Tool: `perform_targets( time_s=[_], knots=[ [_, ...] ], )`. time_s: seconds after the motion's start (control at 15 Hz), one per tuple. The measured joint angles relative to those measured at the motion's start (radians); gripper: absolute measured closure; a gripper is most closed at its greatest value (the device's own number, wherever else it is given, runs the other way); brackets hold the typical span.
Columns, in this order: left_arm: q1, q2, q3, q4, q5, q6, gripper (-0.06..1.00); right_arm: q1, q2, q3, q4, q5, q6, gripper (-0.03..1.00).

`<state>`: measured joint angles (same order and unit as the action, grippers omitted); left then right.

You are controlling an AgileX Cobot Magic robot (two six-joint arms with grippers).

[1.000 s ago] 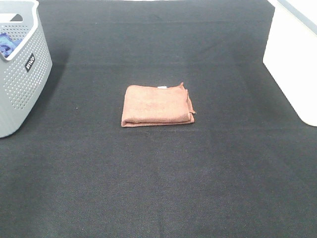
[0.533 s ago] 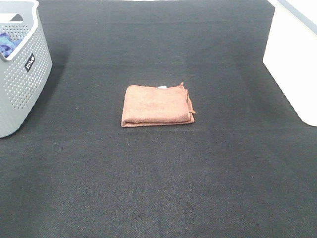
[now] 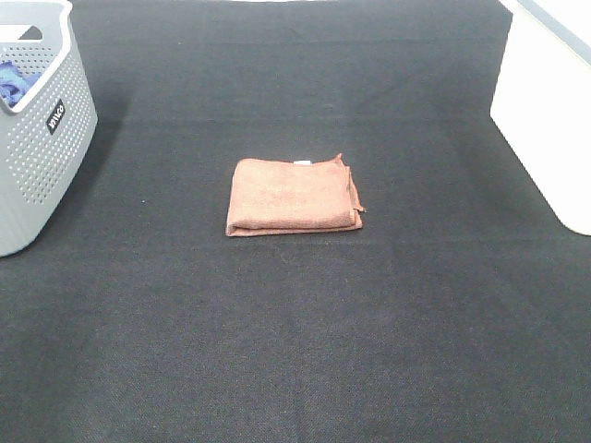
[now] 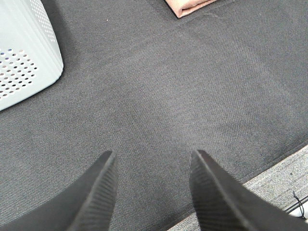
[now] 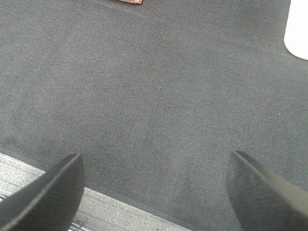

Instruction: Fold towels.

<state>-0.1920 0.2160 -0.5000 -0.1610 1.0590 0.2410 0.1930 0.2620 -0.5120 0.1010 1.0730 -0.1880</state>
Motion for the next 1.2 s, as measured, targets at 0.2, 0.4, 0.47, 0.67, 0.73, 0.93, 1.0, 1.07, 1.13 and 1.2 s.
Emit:
perform_targets(
  time_s=[0.2,0.4,0.47,0.67,0.73,0.93,1.0,1.07,1.13,1.2],
  knots=[
    [0.040,0.000,0.000,0.000,0.000,0.000,0.48,-0.015,-0.011,0.000,0.001,-0.001,0.000,0.20],
    [0.113,-0.004,0.000,0.000,0.000,0.000,0.48,-0.089,-0.036,0.000,0.001,-0.002,0.001,0.20],
    [0.173,-0.026,0.000,0.000,0.000,0.000,0.48,-0.132,-0.060,0.000,0.001,-0.002,0.001,0.20],
    [0.210,-0.151,0.000,0.000,0.000,0.000,0.48,-0.169,-0.156,0.000,0.000,-0.002,0.001,0.20],
    [0.212,-0.197,0.000,0.000,0.000,0.000,0.48,-0.169,-0.179,0.000,0.000,-0.002,0.001,0.20],
    [0.212,-0.219,0.000,0.000,0.000,0.000,0.48,-0.170,-0.253,0.000,0.001,-0.002,0.001,0.20],
    [0.212,-0.219,0.000,0.000,0.000,0.000,0.48,-0.170,-0.267,0.000,0.001,-0.002,0.001,0.20],
    [0.212,-0.219,0.000,0.000,0.000,0.000,0.48,-0.170,-0.269,0.000,0.002,-0.002,0.001,0.20],
    [0.212,-0.219,0.000,0.000,0.000,0.000,0.48,-0.170,-0.269,0.000,0.002,-0.002,0.001,0.20],
    [0.212,-0.219,0.000,0.000,0.000,0.000,0.48,-0.170,-0.269,0.000,0.002,-0.002,0.001,0.20]
  ],
)
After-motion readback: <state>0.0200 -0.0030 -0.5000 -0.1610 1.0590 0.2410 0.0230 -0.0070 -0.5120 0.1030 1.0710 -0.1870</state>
